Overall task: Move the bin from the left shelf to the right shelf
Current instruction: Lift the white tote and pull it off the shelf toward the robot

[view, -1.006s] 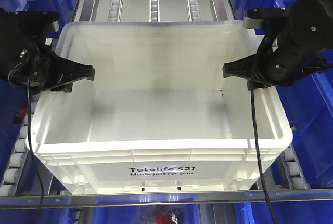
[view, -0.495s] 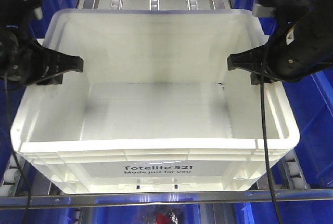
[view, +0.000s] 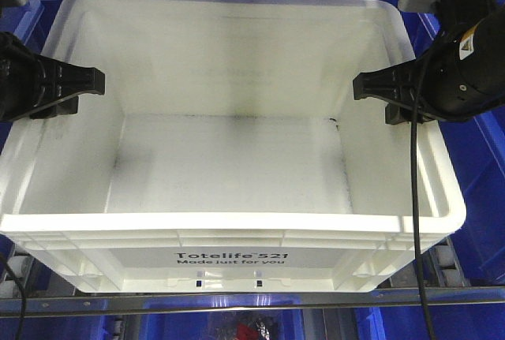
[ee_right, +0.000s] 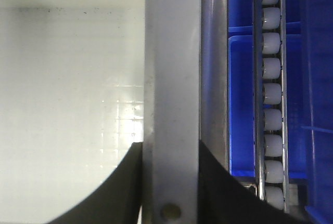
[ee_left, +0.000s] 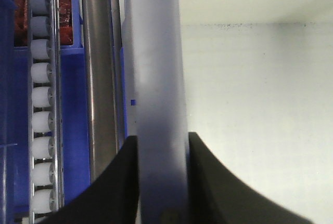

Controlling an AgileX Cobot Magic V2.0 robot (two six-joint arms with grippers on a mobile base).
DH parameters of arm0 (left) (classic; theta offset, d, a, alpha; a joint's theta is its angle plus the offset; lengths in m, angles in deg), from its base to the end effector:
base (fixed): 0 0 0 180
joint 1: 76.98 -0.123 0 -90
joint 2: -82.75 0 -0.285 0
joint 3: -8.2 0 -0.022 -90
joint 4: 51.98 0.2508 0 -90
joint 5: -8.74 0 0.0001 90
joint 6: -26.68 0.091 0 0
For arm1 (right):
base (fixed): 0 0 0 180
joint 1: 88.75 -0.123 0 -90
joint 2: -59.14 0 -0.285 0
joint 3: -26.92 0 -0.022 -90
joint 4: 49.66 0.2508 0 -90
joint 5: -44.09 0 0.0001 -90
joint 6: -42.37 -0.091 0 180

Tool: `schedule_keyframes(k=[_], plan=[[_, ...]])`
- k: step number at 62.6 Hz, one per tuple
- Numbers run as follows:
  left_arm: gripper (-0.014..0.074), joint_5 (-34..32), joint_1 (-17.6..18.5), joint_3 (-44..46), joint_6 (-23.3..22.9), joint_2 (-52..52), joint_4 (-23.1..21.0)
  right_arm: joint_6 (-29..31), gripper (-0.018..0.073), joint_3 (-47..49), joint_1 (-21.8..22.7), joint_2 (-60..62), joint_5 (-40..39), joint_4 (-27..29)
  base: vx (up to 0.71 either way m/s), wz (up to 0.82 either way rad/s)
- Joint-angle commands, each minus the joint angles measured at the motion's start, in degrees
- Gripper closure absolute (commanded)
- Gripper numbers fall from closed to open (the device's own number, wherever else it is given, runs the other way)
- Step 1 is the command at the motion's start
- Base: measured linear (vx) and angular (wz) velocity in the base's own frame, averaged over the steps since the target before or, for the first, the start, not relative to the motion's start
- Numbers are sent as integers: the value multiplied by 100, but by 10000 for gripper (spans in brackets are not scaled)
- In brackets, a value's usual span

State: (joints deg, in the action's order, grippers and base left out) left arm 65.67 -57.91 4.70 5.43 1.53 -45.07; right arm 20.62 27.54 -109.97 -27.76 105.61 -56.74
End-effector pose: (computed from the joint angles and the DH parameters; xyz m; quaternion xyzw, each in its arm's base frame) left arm 0.2492 -0.0764 0.3788 -0.0035 0.9429 -0.0581 0.3279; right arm 0.2663 0.0928 0.3694 -0.0088 0.9590 0.0453 0.2796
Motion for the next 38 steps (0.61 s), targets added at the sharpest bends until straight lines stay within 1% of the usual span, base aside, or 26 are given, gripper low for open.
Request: schedule_keyframes(k=[1, 10, 16, 20, 28, 38], plan=[[565, -359, 32, 164, 111, 417, 167, -30, 485, 157, 78, 418, -374, -576, 0, 0], [565, -466, 179, -151, 44, 815, 133, -30, 485, -229, -79, 871, -464, -651, 0, 0], [565, -467, 180, -461, 24, 1147, -49, -30, 485, -595, -220, 1240, -546, -721, 0, 0], [565, -545, 180, -710, 24, 1376, -90, -30, 485, -751, -344, 1435, -560, -720, 0, 0], [565, -544, 180, -1030, 24, 1689, -137, -30, 485, -836, -477, 1615, -488, -775, 0, 0], [565, -431, 180, -1226, 34, 1774, -134, -30, 485, -836, -483, 1634, -509, -784, 0, 0]])
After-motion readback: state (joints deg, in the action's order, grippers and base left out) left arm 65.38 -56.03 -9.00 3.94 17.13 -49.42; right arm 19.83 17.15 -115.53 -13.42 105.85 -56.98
